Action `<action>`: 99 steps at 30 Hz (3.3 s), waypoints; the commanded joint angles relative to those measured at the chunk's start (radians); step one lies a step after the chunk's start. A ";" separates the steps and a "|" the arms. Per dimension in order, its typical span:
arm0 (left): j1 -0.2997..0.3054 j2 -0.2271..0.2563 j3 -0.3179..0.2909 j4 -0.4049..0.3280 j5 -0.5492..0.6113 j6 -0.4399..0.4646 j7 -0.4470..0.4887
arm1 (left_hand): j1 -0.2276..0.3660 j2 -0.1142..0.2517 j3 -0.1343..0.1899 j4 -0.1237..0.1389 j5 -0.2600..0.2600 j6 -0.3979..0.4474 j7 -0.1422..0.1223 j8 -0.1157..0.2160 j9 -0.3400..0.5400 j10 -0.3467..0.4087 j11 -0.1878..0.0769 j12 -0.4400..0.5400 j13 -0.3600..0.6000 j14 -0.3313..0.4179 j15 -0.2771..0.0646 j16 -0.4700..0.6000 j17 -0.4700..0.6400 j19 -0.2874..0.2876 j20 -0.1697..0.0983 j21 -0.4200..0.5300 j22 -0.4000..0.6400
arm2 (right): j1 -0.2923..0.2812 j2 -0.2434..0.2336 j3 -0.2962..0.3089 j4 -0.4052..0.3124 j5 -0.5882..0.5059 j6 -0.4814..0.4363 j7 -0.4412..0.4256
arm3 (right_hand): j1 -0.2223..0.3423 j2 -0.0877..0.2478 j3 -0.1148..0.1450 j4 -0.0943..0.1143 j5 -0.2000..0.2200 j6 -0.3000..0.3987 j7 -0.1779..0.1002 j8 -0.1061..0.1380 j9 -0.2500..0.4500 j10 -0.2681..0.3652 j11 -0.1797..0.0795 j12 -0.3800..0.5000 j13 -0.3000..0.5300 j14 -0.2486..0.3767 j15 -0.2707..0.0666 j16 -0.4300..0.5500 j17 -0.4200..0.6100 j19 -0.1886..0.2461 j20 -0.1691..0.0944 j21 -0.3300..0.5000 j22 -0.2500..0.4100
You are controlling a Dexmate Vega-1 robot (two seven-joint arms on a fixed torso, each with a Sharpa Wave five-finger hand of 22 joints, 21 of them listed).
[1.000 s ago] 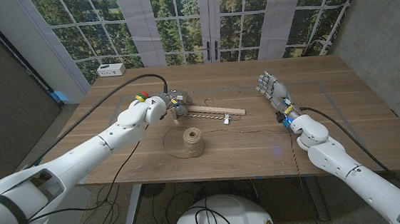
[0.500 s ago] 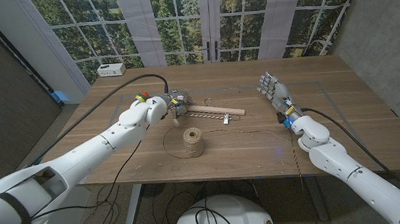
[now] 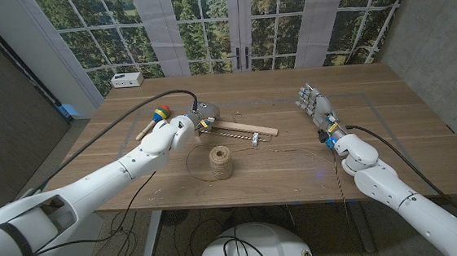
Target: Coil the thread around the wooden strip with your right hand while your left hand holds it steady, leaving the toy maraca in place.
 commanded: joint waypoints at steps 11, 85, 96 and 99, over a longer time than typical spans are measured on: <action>0.133 0.042 -0.109 -0.071 0.047 0.007 0.358 | 0.077 0.035 -0.005 0.003 -0.006 0.277 0.026 0.004 -0.022 0.079 -0.025 0.041 0.196 0.224 -0.232 0.108 0.199 0.089 -0.083 0.106 0.052 | -0.027 -0.019 0.004 -0.023 -0.018 0.027 0.007 | -0.005 0.000 0.003 -0.004 -0.005 0.008 0.002 0.001 0.006 0.009 0.004 0.001 0.001 0.008 -0.001 0.004 0.003 0.006 0.005 0.002 0.006; 0.344 0.156 -0.397 -0.307 -0.021 0.077 0.579 | 0.119 0.024 -0.016 0.011 -0.008 0.324 0.057 -0.037 -0.057 0.099 -0.003 0.014 0.239 0.255 -0.220 0.097 0.250 0.031 -0.076 0.245 0.067 | -0.297 -0.310 0.001 -0.691 -0.931 -0.340 -0.279 | 0.246 -0.048 0.059 -0.121 -0.013 0.188 -0.029 0.045 0.013 0.150 0.005 0.035 0.005 0.139 -0.011 0.023 -0.002 0.090 0.015 0.015 0.006; 0.352 0.150 -0.425 -0.305 -0.072 0.040 0.632 | 0.121 0.023 -0.018 0.012 -0.008 0.328 0.059 -0.043 -0.057 0.101 -0.003 0.009 0.244 0.256 -0.220 0.095 0.258 0.025 -0.077 0.263 0.064 | -0.254 -0.337 -0.058 -0.747 -1.051 -0.418 -0.219 | 0.254 -0.046 0.060 -0.119 -0.013 0.181 -0.034 0.038 0.013 0.145 -0.001 0.031 0.005 0.136 -0.019 0.019 -0.002 0.089 0.012 0.013 0.006; 0.358 0.148 -0.435 -0.303 -0.095 0.027 0.647 | 0.121 0.023 -0.018 0.012 -0.009 0.330 0.055 -0.044 -0.057 0.103 -0.002 0.006 0.243 0.255 -0.221 0.093 0.260 0.023 -0.077 0.268 0.063 | -0.243 -0.338 -0.074 -0.753 -1.069 -0.426 -0.203 | 0.256 -0.045 0.060 -0.118 -0.013 0.179 -0.034 0.037 0.013 0.142 -0.003 0.029 0.005 0.134 -0.020 0.018 -0.002 0.089 0.009 0.012 0.006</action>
